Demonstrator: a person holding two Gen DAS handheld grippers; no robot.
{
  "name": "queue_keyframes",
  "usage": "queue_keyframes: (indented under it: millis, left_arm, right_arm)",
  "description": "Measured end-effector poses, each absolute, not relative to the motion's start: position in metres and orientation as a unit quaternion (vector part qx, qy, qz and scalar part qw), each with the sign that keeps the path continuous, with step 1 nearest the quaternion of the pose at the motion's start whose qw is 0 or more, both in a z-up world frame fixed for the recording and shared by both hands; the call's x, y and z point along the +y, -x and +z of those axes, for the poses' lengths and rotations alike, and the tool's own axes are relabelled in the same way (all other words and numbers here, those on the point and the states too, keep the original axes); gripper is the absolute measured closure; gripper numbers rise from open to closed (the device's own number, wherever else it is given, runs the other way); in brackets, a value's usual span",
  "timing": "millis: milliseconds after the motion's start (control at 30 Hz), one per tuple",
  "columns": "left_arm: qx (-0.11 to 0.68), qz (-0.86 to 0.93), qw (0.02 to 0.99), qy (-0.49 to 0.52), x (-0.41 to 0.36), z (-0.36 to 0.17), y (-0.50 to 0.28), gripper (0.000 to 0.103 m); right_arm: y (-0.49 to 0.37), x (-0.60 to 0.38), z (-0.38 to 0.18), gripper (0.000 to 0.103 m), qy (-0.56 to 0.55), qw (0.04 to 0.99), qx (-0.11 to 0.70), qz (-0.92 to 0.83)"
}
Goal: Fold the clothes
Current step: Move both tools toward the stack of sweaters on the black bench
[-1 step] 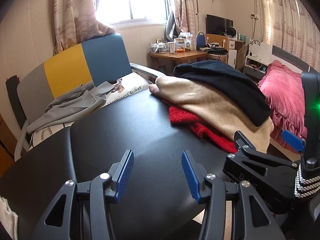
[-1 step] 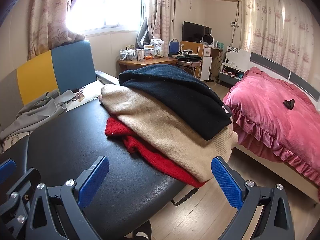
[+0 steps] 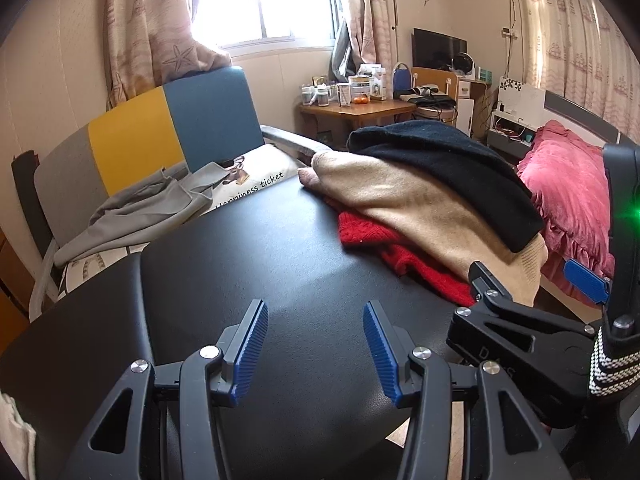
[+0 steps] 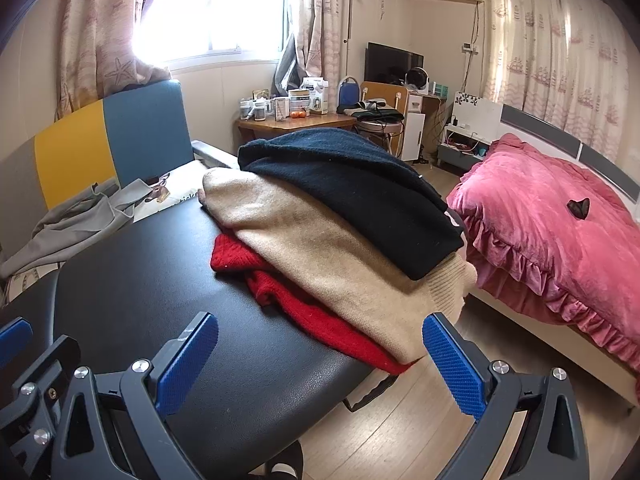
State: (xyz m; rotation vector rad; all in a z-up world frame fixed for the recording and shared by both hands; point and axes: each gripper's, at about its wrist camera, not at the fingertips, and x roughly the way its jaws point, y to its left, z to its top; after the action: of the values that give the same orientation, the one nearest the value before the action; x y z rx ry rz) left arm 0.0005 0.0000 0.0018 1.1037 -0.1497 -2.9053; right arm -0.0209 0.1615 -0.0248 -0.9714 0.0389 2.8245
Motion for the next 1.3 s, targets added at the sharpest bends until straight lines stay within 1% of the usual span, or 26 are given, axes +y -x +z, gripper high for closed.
queue_keyframes:
  millis: [100,300,400,467,567,633,733,767,800,833,867,900,967,1067,1100,1167,1233,1300]
  left_arm:
    - [-0.049,-0.934,0.016,-0.352,0.001,0.005,-0.002,0.052]
    - [-0.043,-0.930,0.013,-0.364,-0.005,-0.008,-0.001,0.052]
    - [-0.023,-0.924,-0.010,-0.381,-0.013,-0.007,-0.001,0.052]
    - [-0.006,-0.916,-0.032,-0.401,-0.019,-0.016,0.001,0.050]
    - [0.015,-0.897,-0.050,-0.438,-0.030,-0.041,0.004,0.050]
    - [0.016,-0.891,-0.044,-0.452,-0.039,-0.057,0.003,0.050]
    - [0.016,-0.883,-0.041,-0.467,-0.061,-0.079,-0.002,0.050]
    - [0.018,-0.882,-0.039,-0.470,-0.069,-0.085,-0.004,0.050]
    - [0.022,-0.881,-0.034,-0.471,-0.079,-0.090,-0.007,0.050]
    - [0.030,-0.880,-0.031,-0.473,-0.089,-0.094,-0.010,0.051]
    - [0.042,-0.878,-0.031,-0.476,-0.101,-0.099,-0.014,0.050]
    - [0.051,-0.876,-0.031,-0.479,-0.112,-0.103,-0.018,0.050]
    - [0.062,-0.871,-0.018,-0.488,-0.134,-0.111,-0.022,0.050]
    - [0.088,-0.860,-0.005,-0.502,-0.166,-0.120,-0.031,0.050]
    - [0.099,-0.857,-0.002,-0.506,-0.176,-0.123,-0.034,0.050]
    - [0.118,-0.855,0.002,-0.505,-0.193,-0.125,-0.039,0.050]
    - [0.133,-0.854,0.006,-0.503,-0.204,-0.126,-0.043,0.050]
    - [0.145,-0.853,0.007,-0.502,-0.212,-0.127,-0.046,0.050]
  right_arm:
    - [0.022,0.161,-0.026,0.000,0.325,0.076,0.013,0.943]
    - [0.023,0.159,-0.030,0.000,0.325,0.074,0.015,0.943]
    - [0.019,0.155,-0.032,0.000,0.327,0.072,0.014,0.942]
    - [0.021,0.155,-0.034,0.000,0.331,0.065,0.013,0.941]
    - [0.017,0.155,-0.035,0.000,0.322,0.031,0.022,0.946]
    - [0.017,0.154,-0.040,0.000,0.321,-0.005,0.034,0.946]
    - [0.028,0.165,-0.058,0.001,0.354,-0.083,0.094,0.927]
    - [0.031,0.173,-0.066,0.008,0.358,-0.107,0.121,0.920]
    - [0.035,0.181,-0.070,0.025,0.362,-0.115,0.135,0.915]
    - [0.039,0.188,-0.075,0.033,0.365,-0.122,0.148,0.911]
    - [0.046,0.196,-0.077,0.039,0.369,-0.130,0.160,0.906]
    - [0.053,0.203,-0.079,0.039,0.373,-0.139,0.171,0.901]
    - [0.070,0.210,-0.065,0.039,0.368,-0.129,0.124,0.913]
    - [0.097,0.218,-0.040,0.035,0.350,-0.105,0.044,0.930]
    - [0.107,0.219,-0.030,0.027,0.337,-0.093,0.013,0.937]
    - [0.129,0.220,-0.015,0.015,0.315,-0.050,-0.066,0.945]
    - [0.158,0.229,-0.010,0.014,0.314,-0.024,-0.117,0.942]
    - [0.187,0.245,-0.012,0.014,0.331,0.003,-0.130,0.935]
